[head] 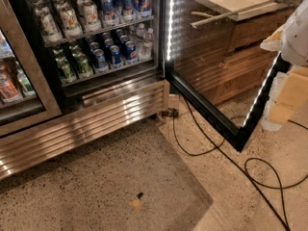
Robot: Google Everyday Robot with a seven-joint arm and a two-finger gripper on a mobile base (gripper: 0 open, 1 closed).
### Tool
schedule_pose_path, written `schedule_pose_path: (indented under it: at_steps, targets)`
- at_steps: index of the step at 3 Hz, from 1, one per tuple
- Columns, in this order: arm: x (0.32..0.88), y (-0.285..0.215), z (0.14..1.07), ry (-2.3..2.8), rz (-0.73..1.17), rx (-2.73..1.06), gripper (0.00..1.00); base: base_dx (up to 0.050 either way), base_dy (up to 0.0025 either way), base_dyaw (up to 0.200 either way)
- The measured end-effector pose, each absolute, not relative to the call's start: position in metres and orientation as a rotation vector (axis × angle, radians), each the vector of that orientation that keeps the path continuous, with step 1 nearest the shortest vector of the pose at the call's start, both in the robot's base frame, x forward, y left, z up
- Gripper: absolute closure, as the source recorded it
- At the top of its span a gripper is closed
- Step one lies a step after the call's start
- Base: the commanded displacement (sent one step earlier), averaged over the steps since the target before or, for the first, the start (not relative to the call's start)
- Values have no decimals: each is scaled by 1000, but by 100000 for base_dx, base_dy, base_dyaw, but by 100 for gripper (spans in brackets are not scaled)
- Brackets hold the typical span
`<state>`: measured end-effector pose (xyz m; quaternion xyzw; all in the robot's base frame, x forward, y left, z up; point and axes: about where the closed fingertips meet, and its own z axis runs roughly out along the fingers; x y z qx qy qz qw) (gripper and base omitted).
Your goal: Close right fridge door
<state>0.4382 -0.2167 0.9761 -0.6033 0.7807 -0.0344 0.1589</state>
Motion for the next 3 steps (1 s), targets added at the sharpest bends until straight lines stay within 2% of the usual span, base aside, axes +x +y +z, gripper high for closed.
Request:
schedule_pose_path:
  at_steps: [2,3]
  targets:
    - [438,-217,976,2232,-98,-1725,0,-1,1,-19622]
    - [438,-217,976,2232,-98,-1725,0,4446,198,9020]
